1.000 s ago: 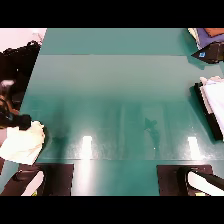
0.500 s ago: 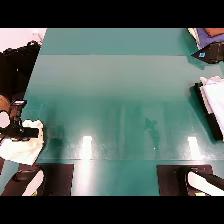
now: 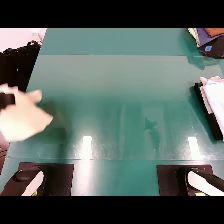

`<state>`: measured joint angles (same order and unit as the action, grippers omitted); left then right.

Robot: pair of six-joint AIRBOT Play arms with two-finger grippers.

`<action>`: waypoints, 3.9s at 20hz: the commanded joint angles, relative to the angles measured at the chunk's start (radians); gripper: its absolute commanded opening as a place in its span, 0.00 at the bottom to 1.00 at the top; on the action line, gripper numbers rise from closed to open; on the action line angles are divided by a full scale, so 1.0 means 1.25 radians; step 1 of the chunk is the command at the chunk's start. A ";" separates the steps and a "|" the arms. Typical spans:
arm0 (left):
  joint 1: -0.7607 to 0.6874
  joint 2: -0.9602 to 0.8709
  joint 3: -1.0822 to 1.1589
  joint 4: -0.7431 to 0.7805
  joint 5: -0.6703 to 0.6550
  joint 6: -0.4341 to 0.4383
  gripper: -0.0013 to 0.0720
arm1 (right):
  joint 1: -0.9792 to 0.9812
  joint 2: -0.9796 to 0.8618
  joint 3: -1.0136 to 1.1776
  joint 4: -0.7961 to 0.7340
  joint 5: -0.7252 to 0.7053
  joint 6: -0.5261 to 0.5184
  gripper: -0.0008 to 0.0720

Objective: Fold the shirts.

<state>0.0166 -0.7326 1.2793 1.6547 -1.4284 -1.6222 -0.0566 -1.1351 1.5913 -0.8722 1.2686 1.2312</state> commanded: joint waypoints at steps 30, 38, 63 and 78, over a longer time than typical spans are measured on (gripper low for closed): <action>-0.204 -0.688 0.087 -0.271 0.189 0.121 0.90 | -0.008 0.095 -0.076 0.007 -0.093 0.000 0.03; -0.204 -0.718 0.063 -0.331 0.266 0.140 0.22 | -0.008 0.094 -0.234 0.006 -0.087 0.000 0.03; -0.204 -0.670 0.172 -0.280 0.213 0.146 0.05 | 0.289 -0.431 -0.230 -0.023 -0.078 0.041 0.03; -0.147 -0.102 0.441 -0.204 0.328 0.145 0.05 | 0.051 0.053 0.176 -0.059 -0.001 0.041 0.03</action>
<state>-0.1692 -0.9405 1.7576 1.3960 -1.0760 -1.4410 0.0467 -1.1572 1.7451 -0.9394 1.2675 1.2827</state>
